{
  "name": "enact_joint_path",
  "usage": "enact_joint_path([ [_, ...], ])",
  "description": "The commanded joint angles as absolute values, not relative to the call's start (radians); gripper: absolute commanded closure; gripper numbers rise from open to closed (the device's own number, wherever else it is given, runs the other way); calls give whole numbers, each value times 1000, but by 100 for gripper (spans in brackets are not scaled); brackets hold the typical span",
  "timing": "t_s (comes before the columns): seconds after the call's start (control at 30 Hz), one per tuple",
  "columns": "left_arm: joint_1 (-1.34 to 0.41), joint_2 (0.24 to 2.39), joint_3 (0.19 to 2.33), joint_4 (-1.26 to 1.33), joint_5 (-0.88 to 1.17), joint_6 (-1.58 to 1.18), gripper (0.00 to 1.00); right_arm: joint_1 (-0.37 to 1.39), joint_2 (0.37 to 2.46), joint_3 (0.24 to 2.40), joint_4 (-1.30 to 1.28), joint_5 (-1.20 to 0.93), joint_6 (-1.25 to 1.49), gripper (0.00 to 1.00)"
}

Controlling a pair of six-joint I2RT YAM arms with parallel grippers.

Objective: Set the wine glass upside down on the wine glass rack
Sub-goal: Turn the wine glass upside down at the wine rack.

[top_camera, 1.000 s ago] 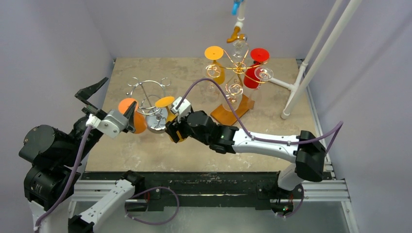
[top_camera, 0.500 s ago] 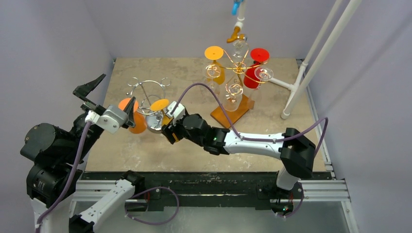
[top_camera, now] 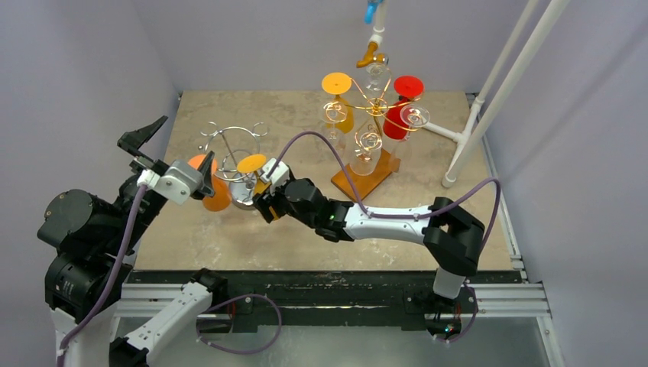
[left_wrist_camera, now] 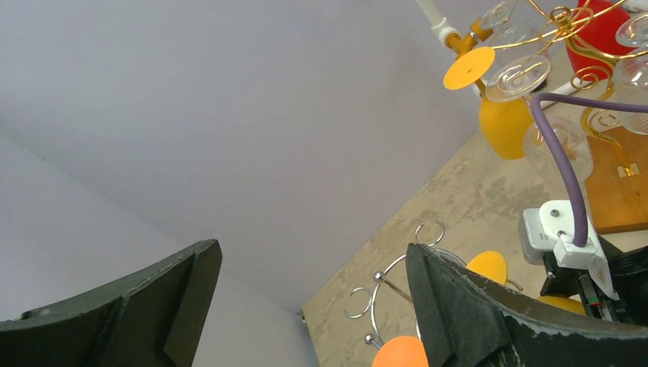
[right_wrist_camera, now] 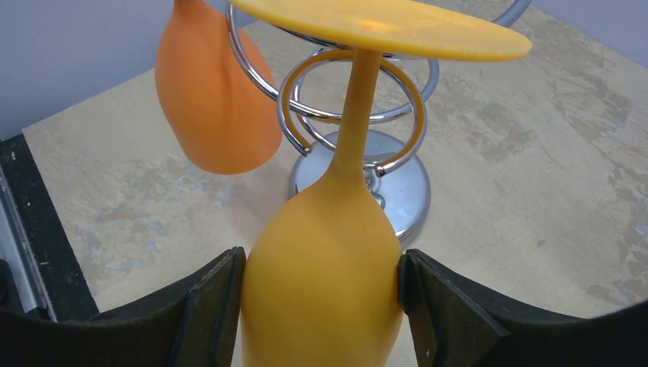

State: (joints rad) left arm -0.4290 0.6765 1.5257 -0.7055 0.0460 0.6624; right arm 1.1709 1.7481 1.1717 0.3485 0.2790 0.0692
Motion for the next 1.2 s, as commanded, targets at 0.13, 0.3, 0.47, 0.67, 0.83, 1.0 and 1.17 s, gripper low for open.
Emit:
enact_joint_path([
  [0.13,-436,706,1511,-715,-31,601,1,1170,1759,1172,465,323,56,30],
  [0.3,-436,706,1502,-708,-38,609,1,1170,1740,1148,475,326,68,1],
  [0.47,-436,708,1494,-707,-46,606,1,1169,1705,1121,484,328,75,1],
  [0.67,-436,715,1481,-703,-72,612,1,1170,1651,1088,474,347,88,1],
  [0.83,-436,734,1431,-673,-129,585,1,1172,1570,1043,460,357,104,1],
  [1.0,-436,809,1431,-684,-176,485,1,1172,1491,997,433,350,128,1],
  [1.17,-436,887,1438,-691,-214,401,3,1192,1403,954,393,353,145,1],
])
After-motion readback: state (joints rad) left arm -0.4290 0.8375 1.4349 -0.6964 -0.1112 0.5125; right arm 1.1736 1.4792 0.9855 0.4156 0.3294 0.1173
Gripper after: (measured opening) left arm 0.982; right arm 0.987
